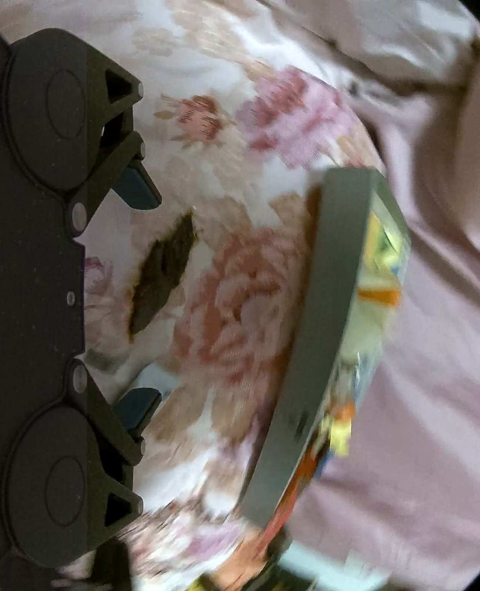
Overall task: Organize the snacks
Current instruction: 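Lower the right tool onto the dark blue tube pack and close it, then close the left tool on the dark leaf snack while the right tool holds the blue pack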
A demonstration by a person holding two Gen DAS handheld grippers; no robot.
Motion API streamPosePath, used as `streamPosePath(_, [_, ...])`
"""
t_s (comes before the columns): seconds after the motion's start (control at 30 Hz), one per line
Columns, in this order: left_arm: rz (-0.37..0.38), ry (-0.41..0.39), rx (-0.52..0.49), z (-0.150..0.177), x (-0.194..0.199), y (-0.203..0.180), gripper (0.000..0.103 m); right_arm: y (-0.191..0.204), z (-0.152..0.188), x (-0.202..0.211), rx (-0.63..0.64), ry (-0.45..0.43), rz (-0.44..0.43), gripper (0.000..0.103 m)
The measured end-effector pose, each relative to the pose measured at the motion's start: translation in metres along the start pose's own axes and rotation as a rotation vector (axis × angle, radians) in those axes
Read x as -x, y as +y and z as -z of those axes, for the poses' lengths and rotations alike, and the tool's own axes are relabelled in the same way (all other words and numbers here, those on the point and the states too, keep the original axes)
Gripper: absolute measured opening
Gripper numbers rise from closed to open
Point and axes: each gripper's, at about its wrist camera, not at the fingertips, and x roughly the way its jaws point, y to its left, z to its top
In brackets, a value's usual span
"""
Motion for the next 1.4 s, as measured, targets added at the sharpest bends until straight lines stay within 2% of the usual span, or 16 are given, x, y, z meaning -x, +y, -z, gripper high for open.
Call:
streamPosePath(0.07, [-0.048, 0.022, 0.054, -0.007, -0.011, -0.004, 0.102, -0.002, 0.004, -0.001, -0.012, -0.018, -0.007, 0.035])
streamPosePath(0.13, [-0.126, 0.032, 0.067, -0.013, -0.021, -0.011, 0.102, -0.003, 0.009, 0.000, -0.025, -0.034, -0.014, 0.036])
streamPosePath(0.2, [-0.203, 0.040, 0.051, -0.017, -0.030, -0.018, 0.102, -0.004, 0.015, 0.003, -0.038, -0.051, -0.018, 0.036])
streamPosePath(0.27, [-0.263, 0.052, 0.029, -0.017, -0.040, -0.023, 0.098, -0.006, 0.020, 0.004, -0.053, -0.064, -0.023, 0.037])
streamPosePath(0.37, [-0.301, 0.037, -0.011, -0.010, -0.042, -0.030, 0.096, -0.008, 0.030, 0.009, -0.073, -0.078, -0.030, 0.038])
streamPosePath(0.43, [-0.300, 0.029, -0.021, -0.006, -0.039, -0.030, 0.091, -0.010, 0.034, 0.011, -0.083, -0.086, -0.033, 0.039])
streamPosePath(0.5, [-0.288, 0.020, -0.027, -0.002, -0.032, -0.027, 0.083, -0.010, 0.038, 0.014, -0.094, -0.094, -0.034, 0.040])
streamPosePath(0.57, [-0.273, 0.013, -0.041, 0.004, -0.024, -0.024, 0.069, -0.010, 0.040, 0.015, -0.102, -0.100, -0.029, 0.040])
streamPosePath(0.73, [-0.215, 0.006, -0.059, 0.018, -0.002, -0.007, 0.051, -0.005, 0.043, 0.016, -0.132, -0.109, -0.009, 0.040])
streamPosePath(0.93, [-0.128, 0.025, -0.141, 0.051, 0.037, 0.001, 0.050, 0.001, 0.044, 0.018, -0.194, -0.108, -0.010, 0.040])
streamPosePath(1.07, [-0.106, 0.043, -0.169, 0.070, 0.059, 0.001, 0.050, 0.008, 0.043, 0.018, -0.231, -0.109, -0.027, 0.040])
streamPosePath(1.23, [-0.073, 0.071, -0.143, 0.080, 0.072, 0.003, 0.049, 0.024, 0.038, 0.018, -0.231, -0.112, -0.049, 0.040])
streamPosePath(1.4, [-0.062, 0.067, -0.183, 0.085, 0.072, 0.001, 0.060, 0.039, 0.033, 0.019, -0.199, -0.111, -0.047, 0.040])
